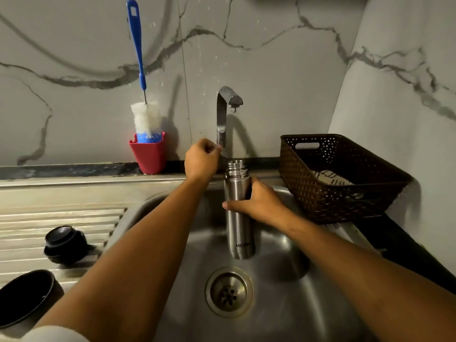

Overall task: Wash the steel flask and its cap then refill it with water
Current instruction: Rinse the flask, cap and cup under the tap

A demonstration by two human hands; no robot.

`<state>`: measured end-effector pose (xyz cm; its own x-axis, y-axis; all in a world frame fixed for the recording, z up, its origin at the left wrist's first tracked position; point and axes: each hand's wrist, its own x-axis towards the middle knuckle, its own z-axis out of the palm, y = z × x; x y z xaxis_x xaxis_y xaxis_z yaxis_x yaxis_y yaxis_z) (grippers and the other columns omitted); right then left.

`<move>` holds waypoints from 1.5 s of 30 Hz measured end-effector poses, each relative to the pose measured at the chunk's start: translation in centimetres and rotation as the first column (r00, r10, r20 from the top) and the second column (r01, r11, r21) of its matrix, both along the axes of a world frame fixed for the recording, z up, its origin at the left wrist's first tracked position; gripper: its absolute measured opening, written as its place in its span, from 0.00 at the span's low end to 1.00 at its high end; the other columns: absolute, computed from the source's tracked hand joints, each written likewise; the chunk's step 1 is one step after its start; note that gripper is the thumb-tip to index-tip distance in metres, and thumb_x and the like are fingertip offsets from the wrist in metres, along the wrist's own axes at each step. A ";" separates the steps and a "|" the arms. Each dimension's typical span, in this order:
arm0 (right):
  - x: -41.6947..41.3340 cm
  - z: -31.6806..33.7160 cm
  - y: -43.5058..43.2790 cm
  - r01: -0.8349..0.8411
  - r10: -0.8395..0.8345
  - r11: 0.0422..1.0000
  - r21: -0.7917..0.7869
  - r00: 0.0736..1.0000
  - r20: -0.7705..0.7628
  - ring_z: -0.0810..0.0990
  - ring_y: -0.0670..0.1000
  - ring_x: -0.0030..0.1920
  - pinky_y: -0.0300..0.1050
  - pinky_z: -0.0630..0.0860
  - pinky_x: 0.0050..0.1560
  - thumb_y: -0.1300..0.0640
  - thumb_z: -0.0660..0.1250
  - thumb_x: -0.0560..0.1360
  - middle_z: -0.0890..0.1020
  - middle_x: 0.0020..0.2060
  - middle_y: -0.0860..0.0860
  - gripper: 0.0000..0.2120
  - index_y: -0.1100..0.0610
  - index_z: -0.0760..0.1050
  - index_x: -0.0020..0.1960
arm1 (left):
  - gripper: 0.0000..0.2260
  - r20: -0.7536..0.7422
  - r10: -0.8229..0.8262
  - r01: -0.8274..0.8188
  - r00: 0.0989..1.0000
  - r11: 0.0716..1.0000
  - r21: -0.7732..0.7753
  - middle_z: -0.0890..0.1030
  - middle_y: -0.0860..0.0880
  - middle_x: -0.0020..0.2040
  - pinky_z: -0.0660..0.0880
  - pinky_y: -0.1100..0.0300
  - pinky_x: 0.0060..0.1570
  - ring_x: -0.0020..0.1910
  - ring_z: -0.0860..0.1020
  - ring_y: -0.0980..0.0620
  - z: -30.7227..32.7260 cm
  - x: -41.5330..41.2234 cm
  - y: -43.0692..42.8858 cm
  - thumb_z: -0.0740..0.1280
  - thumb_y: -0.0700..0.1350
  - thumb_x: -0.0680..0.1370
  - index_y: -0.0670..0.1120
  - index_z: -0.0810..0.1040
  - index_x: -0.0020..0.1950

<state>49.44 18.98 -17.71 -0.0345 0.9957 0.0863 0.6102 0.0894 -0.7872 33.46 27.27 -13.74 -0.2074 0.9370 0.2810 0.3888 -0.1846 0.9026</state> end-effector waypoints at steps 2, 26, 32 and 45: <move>-0.3 -0.3 -0.1 0.002 -0.002 1.000 -0.008 1.000 0.002 0.81 0.46 0.55 0.53 0.82 0.57 0.38 0.82 0.60 0.81 0.56 0.44 0.40 0.45 0.71 0.67 | 0.05 0.263 -0.001 0.042 0.965 0.988 -0.147 0.86 0.44 0.46 0.85 0.44 0.50 0.47 0.86 0.44 -0.9 -0.8 -0.2 0.71 0.47 0.81 0.47 0.80 0.47; -2.9 2.0 -4.9 0.045 -0.050 0.998 0.037 0.988 0.148 0.82 0.52 0.55 0.55 0.82 0.56 0.38 0.76 0.64 0.82 0.58 0.48 0.38 0.47 0.67 0.69 | 0.19 0.526 -0.053 0.303 0.849 0.865 -0.401 0.84 0.45 0.52 0.73 0.54 0.43 0.52 0.81 0.47 0.3 -0.7 -14.6 0.56 0.59 0.86 0.48 0.80 0.56; -3.1 1.6 -5.1 0.095 -0.103 0.994 0.053 0.979 0.173 0.83 0.52 0.55 0.55 0.82 0.55 0.41 0.77 0.66 0.82 0.59 0.49 0.37 0.49 0.67 0.70 | 0.23 0.534 -0.056 0.292 0.844 0.882 -0.369 0.82 0.46 0.52 0.73 0.54 0.44 0.51 0.80 0.49 0.5 -0.8 -14.9 0.54 0.60 0.86 0.45 0.79 0.63; -3.2 1.5 -4.4 0.210 -0.223 0.973 0.097 0.964 0.148 0.83 0.54 0.57 0.48 0.80 0.51 0.40 0.79 0.66 0.82 0.61 0.52 0.39 0.52 0.67 0.70 | 0.26 0.546 -0.081 0.301 0.834 0.896 -0.327 0.81 0.44 0.63 0.72 0.53 0.49 0.49 0.78 0.51 0.6 -0.9 -15.3 0.53 0.61 0.86 0.43 0.77 0.70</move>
